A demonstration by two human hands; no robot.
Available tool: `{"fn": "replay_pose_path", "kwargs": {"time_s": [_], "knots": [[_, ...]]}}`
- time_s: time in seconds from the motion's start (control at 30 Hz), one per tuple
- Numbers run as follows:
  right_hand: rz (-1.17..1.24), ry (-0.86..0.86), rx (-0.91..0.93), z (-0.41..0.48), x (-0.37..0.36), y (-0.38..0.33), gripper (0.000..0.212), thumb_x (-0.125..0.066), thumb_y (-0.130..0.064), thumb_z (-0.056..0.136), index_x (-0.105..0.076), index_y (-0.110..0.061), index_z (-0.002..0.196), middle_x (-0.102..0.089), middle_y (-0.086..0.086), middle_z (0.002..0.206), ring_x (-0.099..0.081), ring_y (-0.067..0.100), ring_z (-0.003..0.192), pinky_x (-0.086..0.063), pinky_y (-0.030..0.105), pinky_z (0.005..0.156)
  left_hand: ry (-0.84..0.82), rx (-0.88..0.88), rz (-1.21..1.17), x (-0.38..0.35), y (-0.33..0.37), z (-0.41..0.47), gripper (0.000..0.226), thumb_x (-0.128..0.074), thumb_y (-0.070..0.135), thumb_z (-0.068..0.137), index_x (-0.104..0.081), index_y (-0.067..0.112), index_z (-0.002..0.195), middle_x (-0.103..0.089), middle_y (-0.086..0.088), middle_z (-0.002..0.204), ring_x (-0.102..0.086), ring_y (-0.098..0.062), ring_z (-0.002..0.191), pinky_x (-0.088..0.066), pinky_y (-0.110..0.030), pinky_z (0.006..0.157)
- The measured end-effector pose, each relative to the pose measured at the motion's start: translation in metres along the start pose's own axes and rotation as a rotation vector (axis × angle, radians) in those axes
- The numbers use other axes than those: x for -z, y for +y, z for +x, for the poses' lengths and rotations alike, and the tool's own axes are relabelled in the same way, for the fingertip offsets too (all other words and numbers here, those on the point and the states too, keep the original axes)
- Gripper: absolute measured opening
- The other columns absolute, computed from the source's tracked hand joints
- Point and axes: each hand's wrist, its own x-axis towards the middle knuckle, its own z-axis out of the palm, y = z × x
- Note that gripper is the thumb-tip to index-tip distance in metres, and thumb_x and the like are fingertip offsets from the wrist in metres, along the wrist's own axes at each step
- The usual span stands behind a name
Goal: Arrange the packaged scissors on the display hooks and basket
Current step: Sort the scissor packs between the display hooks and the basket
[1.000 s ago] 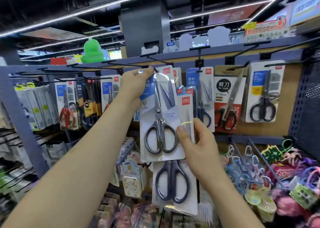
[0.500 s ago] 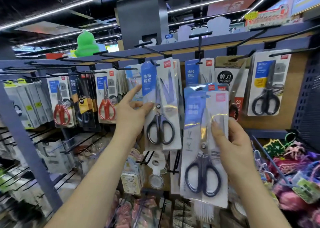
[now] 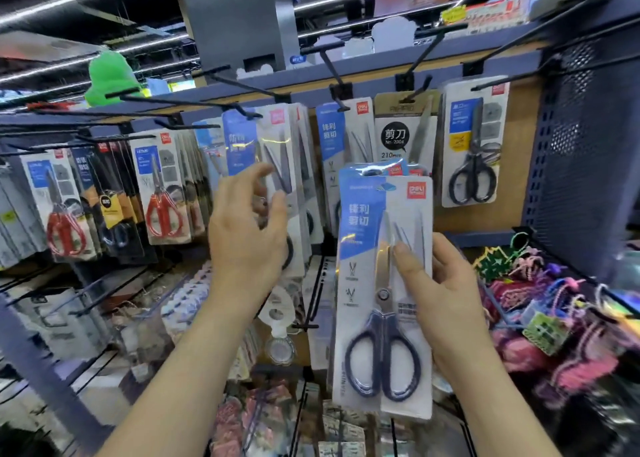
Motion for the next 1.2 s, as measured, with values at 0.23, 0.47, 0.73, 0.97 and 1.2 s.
{"fn": "replay_pose_path", "kwargs": {"time_s": [0.23, 0.47, 0.73, 0.97, 1.2], "knots": [[-0.044, -0.152, 0.060, -0.011, -0.001, -0.006, 0.016, -0.061, -0.025, 0.089, -0.069, -0.025, 0.103, -0.075, -0.007, 0.098, -0.069, 0.007, 0.092, -0.053, 0.019, 0.076, -0.391, 0.389, -0.622, -0.023, 0.051, -0.008, 0.029, -0.080, 0.007, 0.076, -0.061, 0.020, 0.094, -0.073, -0.001, 0.093, -0.069, -0.008, 0.078, -0.056, -0.023, 0.072], [-0.100, -0.274, 0.001, -0.020, 0.008, -0.008, 0.016, -0.062, -0.037, 0.083, -0.070, -0.030, 0.095, -0.074, -0.013, 0.085, -0.067, 0.000, 0.079, -0.048, 0.013, 0.067, -0.188, 0.662, -0.898, -0.023, 0.059, 0.007, 0.013, -0.071, 0.003, 0.083, -0.063, 0.013, 0.082, -0.074, -0.002, 0.072, -0.070, -0.017, 0.064, -0.060, -0.035, 0.065], [-0.093, -0.267, 0.112, -0.003, 0.009, -0.023, 0.031, -0.048, -0.043, 0.097, -0.060, -0.027, 0.073, -0.050, -0.012, 0.065, -0.044, 0.003, 0.061, -0.036, 0.015, 0.057, -0.074, 0.483, -0.843, -0.019, 0.077, 0.073, 0.008, -0.070, 0.011, 0.089, -0.067, 0.012, 0.082, -0.074, -0.005, 0.078, -0.071, -0.021, 0.071, -0.061, -0.038, 0.070], [-0.075, -0.210, 0.110, 0.003, -0.001, -0.022, 0.040, -0.047, -0.042, 0.097, -0.050, -0.010, 0.073, -0.040, -0.001, 0.066, -0.035, 0.008, 0.062, -0.030, 0.022, 0.056, -0.112, 0.451, -0.610, -0.036, 0.068, 0.096, 0.022, -0.067, 0.029, 0.093, -0.070, 0.017, 0.076, -0.071, -0.022, 0.094, -0.059, -0.025, 0.077, -0.056, -0.046, 0.077], [-0.055, -0.122, 0.038, 0.016, -0.010, -0.016, 0.047, -0.048, -0.046, 0.093, -0.045, -0.003, 0.073, -0.032, 0.008, 0.068, -0.029, 0.017, 0.063, -0.025, 0.030, 0.057, -0.217, 0.434, -0.448, -0.050, 0.059, 0.087, 0.014, -0.063, 0.019, 0.093, -0.057, 0.015, 0.106, -0.065, -0.001, 0.089, -0.060, -0.015, 0.072, -0.045, -0.025, 0.059]]}}
